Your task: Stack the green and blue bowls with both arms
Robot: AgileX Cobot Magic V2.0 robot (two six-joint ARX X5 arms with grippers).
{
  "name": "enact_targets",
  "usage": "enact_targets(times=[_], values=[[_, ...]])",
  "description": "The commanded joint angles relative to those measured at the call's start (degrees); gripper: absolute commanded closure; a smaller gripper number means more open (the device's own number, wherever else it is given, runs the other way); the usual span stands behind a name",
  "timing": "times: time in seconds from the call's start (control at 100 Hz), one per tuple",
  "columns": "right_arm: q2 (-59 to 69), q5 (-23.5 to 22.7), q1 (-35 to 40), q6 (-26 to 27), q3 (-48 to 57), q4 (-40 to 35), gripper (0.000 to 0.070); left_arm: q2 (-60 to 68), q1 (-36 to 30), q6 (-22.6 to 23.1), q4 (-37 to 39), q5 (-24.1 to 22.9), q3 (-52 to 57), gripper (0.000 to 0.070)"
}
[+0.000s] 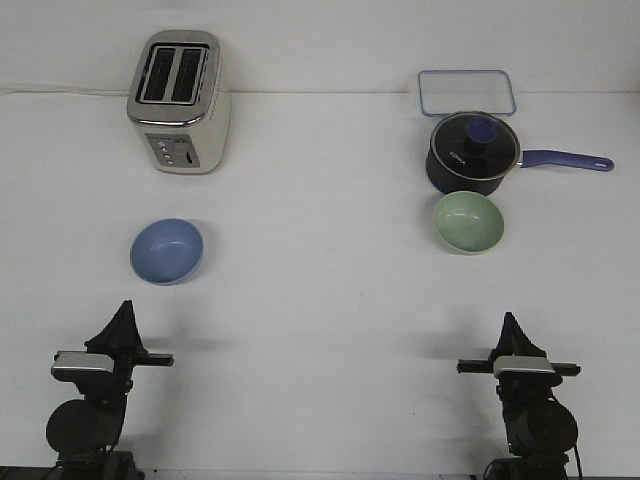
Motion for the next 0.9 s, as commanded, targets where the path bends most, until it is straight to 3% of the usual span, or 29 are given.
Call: enact_targets(times=[0.0, 0.41, 0.53, 0.89], values=[[0.0, 0.0, 0.0, 0.6, -0.1, 0.6, 0.07, -0.1, 0.0, -0.3, 0.8, 0.0, -1.1, 0.0685], [0.0, 0.0, 0.0, 0.5, -0.1, 0.6, 0.07, -0.1, 0.0, -0.3, 0.8, 0.0, -1.1, 0.0685], [0.0, 0.5, -0.1, -8.1, -0.1, 0.8, 0.07, -0.1, 0.0, -0.3, 0.9, 0.0, -1.1, 0.0685], [0.0, -0.2, 0.0, -7.3, -0.1, 3.5, 0.07, -0.1, 0.0, -0.3, 0.8, 0.0, -1.1, 0.0685]])
